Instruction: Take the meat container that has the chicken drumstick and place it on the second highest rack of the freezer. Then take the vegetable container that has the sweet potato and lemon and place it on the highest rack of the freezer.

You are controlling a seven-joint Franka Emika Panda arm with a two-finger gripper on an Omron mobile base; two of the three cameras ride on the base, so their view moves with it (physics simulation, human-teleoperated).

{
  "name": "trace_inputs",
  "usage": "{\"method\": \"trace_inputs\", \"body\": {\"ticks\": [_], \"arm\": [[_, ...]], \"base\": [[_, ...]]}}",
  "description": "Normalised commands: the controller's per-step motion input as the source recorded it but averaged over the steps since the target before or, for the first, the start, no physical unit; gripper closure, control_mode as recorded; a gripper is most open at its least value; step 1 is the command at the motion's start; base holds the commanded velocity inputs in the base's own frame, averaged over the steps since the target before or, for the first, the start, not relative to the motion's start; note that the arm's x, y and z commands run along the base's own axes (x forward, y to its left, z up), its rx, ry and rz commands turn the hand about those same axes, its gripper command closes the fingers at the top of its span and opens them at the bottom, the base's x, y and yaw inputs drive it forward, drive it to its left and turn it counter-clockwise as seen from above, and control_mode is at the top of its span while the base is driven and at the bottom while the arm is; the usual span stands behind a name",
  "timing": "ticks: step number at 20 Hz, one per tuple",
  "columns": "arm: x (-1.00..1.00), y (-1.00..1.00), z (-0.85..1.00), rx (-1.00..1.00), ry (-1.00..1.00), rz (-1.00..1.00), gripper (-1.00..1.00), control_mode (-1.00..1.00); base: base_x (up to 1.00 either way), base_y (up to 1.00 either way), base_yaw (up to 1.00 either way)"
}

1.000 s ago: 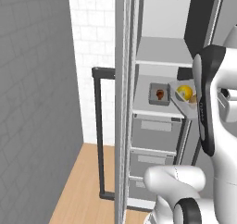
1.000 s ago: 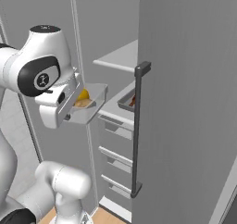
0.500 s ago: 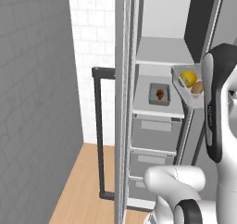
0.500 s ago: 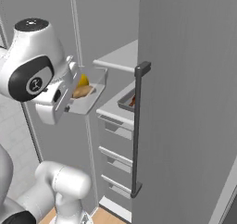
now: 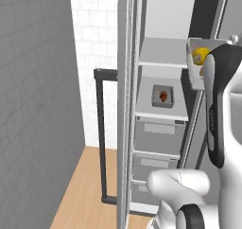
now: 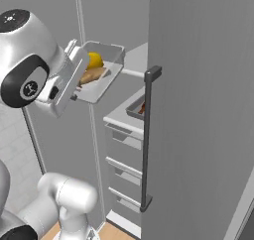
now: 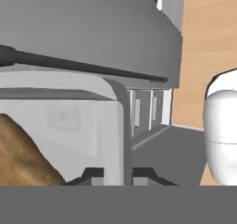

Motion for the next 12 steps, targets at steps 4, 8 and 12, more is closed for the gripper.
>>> {"method": "trace_inputs", "body": {"ticks": [4,8,12], "arm": [[0.55,0.00,0.03,0.00,-0.17,-0.16,1.00,-1.00],[0.65,0.00,0.00,0.00,-0.11,0.00,1.00,-1.00],[0.61,-0.13,0.01,0.00,-0.05,0.00,1.00,-1.00]], "base": [[0.00,0.00,0.00],[0.00,0.00,0.00],[0.00,0.00,0.00]]}}
